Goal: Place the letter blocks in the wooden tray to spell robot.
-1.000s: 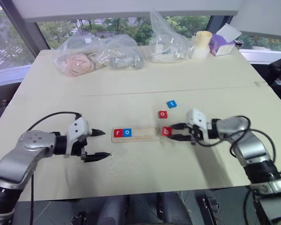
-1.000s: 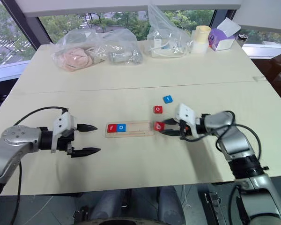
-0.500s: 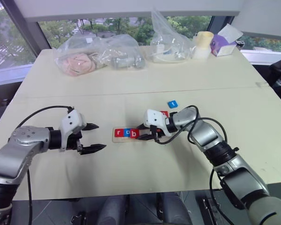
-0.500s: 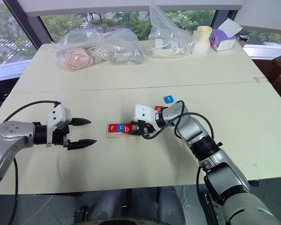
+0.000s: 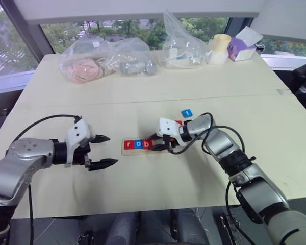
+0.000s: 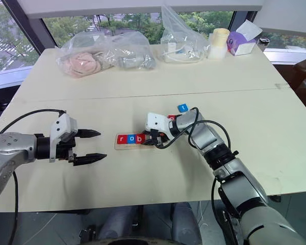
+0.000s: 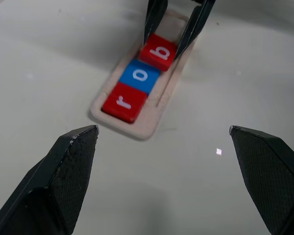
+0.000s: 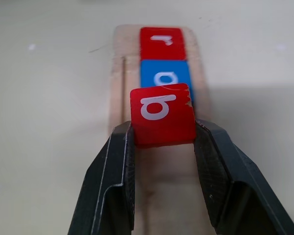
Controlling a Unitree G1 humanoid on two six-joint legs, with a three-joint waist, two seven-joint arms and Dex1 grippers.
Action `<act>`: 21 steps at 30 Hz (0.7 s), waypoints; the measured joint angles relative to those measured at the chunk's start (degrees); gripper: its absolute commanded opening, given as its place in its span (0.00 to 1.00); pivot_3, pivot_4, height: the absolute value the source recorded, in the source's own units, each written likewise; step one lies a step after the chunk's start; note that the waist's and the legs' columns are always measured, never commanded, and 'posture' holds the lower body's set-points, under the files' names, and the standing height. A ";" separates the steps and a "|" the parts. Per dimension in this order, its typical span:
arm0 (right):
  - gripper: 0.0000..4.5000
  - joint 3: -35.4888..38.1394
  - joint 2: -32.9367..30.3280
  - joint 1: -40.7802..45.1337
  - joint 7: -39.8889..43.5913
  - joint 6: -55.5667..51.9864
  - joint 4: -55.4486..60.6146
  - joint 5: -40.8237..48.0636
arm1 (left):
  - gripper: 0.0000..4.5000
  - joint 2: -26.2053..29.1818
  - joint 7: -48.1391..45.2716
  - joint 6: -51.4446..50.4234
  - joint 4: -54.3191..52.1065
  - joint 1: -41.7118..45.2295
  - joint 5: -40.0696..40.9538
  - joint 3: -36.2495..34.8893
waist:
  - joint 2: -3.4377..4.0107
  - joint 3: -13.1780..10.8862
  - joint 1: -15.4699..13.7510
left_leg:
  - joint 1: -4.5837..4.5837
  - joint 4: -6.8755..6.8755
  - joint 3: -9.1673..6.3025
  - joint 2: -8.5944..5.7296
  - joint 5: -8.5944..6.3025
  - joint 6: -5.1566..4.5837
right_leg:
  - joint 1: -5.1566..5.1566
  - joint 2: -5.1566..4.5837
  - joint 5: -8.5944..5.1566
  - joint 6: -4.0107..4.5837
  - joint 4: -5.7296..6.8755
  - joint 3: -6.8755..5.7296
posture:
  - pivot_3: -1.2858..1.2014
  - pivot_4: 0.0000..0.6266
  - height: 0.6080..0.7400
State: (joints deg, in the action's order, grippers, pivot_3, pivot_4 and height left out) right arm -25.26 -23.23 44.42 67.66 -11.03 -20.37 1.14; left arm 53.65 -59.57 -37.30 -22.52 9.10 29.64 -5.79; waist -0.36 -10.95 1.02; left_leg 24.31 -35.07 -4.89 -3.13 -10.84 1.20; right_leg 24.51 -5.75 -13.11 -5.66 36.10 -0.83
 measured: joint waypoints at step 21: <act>1.00 10.03 2.90 2.03 -13.20 0.84 -5.83 -0.32 | 1.00 -2.42 -0.03 -0.21 3.26 2.97 1.44 2.07 | 0.00 0.00 0.05 | -0.03 0.01 0.03 -0.01 0.00 0.01 | 0.00 0.11 0.07 -0.07 0.01 0.09 | 0.52 0.24 1.00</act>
State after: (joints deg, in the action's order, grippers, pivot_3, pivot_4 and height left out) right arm -15.23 -20.33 46.46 54.46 -10.18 -26.20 0.82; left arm 51.23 -59.60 -37.51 -19.26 12.07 31.08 -3.72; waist -0.36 -10.95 1.07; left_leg 24.28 -35.06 -4.87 -3.14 -10.84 1.21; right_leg 24.51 -5.64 -13.04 -5.73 36.11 -0.74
